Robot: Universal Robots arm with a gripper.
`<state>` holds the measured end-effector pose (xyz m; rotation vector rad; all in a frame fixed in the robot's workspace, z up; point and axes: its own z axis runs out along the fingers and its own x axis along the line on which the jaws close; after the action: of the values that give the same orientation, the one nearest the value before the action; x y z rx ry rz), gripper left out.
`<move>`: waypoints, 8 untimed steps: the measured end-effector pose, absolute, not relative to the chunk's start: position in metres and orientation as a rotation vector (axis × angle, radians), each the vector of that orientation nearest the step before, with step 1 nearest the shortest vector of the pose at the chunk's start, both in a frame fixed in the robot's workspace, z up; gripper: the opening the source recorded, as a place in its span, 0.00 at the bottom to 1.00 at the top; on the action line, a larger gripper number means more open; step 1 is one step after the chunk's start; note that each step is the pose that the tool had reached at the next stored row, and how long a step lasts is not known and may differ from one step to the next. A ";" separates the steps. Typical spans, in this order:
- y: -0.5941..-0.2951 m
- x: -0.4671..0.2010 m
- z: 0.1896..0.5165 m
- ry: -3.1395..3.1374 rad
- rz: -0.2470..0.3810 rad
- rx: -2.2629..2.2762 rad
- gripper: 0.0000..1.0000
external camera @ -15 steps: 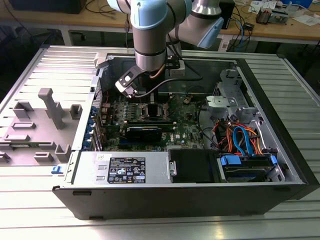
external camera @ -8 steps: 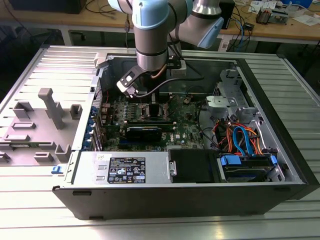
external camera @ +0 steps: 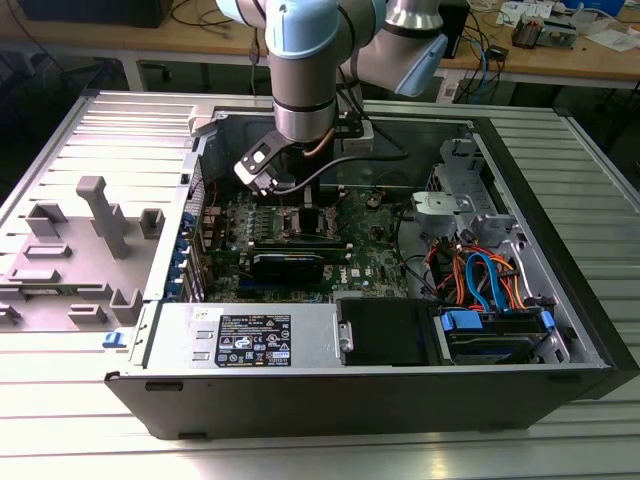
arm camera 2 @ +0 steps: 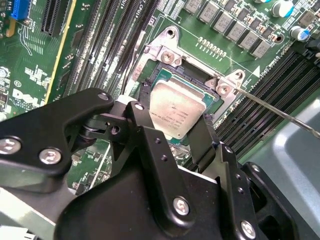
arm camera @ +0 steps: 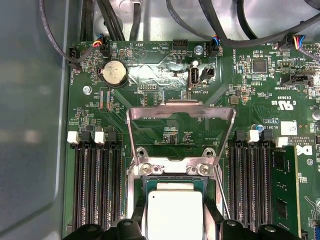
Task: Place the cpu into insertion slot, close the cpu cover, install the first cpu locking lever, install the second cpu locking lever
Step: 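Place the cpu into insertion slot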
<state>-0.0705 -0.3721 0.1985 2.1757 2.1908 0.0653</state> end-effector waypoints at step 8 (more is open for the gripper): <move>-0.372 -0.070 0.198 2.191 0.066 2.176 0.62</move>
<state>-0.0704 -0.3721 0.1983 2.1758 2.1909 0.0656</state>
